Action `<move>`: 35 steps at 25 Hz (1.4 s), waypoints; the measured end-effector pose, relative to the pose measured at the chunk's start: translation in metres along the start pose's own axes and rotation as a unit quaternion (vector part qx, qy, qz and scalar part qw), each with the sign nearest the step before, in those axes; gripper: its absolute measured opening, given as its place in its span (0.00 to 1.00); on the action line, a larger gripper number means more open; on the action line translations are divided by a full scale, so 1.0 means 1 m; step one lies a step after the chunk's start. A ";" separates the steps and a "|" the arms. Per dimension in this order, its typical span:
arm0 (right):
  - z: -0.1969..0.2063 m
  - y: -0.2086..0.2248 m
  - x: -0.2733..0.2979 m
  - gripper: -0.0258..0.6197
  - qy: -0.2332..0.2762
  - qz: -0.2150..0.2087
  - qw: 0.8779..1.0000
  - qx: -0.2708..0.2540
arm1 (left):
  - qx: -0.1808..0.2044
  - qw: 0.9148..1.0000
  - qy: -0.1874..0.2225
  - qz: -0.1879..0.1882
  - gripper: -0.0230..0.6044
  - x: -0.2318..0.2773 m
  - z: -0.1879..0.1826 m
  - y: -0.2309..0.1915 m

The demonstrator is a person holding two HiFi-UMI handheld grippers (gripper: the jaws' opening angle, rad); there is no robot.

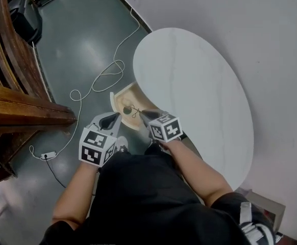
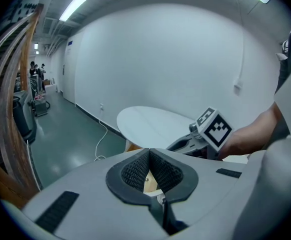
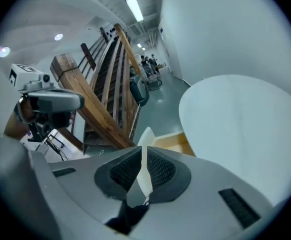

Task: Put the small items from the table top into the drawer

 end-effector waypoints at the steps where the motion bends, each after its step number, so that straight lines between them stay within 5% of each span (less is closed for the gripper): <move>1: -0.005 -0.004 -0.010 0.08 0.013 0.000 1.000 -0.005 | 0.003 1.000 0.003 0.004 0.06 0.000 -0.004 0.002; 9: -0.024 -0.017 -0.079 0.08 0.115 0.031 0.993 -0.015 | 0.039 0.998 0.032 0.029 0.06 0.002 -0.033 0.013; 18: -0.022 -0.007 -0.146 0.05 0.229 0.075 0.970 0.019 | 0.078 0.993 0.057 0.075 0.06 0.011 -0.064 0.034; 24: -0.014 -0.010 -0.171 0.05 0.259 0.110 0.959 0.029 | 0.093 0.989 0.069 0.093 0.06 0.008 -0.080 0.044; 35: -0.018 -0.017 -0.178 0.05 0.263 0.117 0.958 0.000 | 0.098 0.988 0.073 0.097 0.06 0.006 -0.086 0.050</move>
Point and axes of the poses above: the fingertips, and each gripper's own axes: x forward along the fingers, y to its right, z out of its underside, the point moved 9 cm from there along -x, backward along the fingers, and after that the axes turned 4 degrees about x, right-handed, at the moved point
